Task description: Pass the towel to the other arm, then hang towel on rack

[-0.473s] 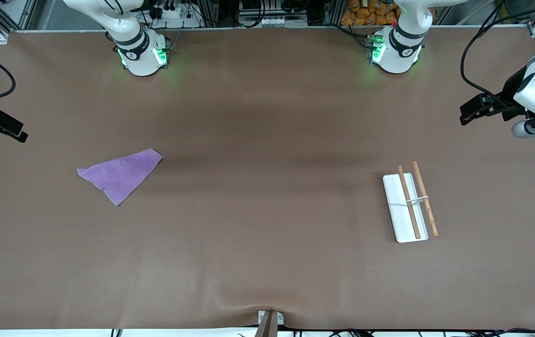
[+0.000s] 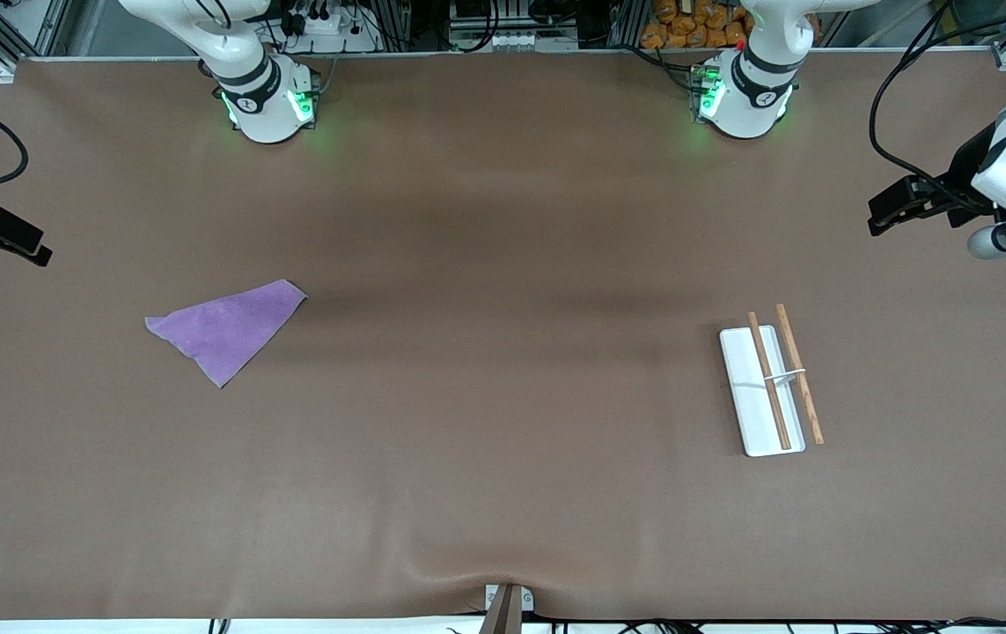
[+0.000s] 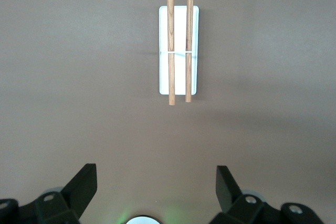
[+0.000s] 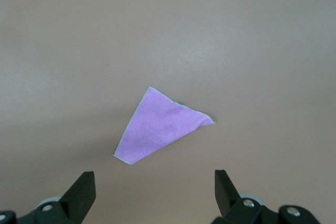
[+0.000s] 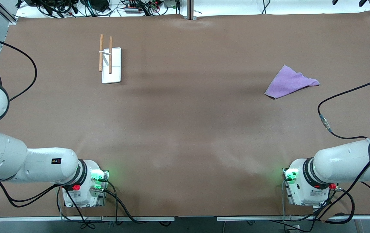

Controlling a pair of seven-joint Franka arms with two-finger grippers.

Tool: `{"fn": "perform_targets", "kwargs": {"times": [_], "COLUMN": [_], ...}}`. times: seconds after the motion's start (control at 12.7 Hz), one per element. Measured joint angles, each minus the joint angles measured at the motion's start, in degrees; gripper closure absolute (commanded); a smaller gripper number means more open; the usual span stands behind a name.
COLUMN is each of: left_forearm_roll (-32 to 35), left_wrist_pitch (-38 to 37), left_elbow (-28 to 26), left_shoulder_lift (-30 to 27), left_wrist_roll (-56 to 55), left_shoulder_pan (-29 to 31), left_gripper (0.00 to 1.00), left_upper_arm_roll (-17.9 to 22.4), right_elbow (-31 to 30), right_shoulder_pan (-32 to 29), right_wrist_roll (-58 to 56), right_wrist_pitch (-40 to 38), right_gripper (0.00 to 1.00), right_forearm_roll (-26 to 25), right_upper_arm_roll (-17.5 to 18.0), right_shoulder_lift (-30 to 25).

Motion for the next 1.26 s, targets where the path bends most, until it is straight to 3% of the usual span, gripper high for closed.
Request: {"fn": "perform_targets", "kwargs": {"times": [0.63,1.26], "left_forearm_roll": [0.00,0.00], "left_wrist_pitch": [0.00,-0.03], "left_elbow": [-0.35,-1.43], "left_shoulder_lift": [0.01,0.01], "left_wrist_roll": [1.64,1.64], "left_shoulder_pan": [0.22,0.23], "left_gripper": [0.00,0.00], "left_upper_arm_roll": [-0.45,-0.51], "right_elbow": [-3.20,-26.37], "right_shoulder_pan": [-9.65,-12.25], "right_wrist_roll": [-0.05,7.58], "right_wrist_pitch": [-0.67,23.60], "right_gripper": [0.00,0.00], "right_forearm_roll": [0.03,5.29], "right_upper_arm_roll": [-0.28,0.36], "right_shoulder_lift": [9.38,13.85]}}
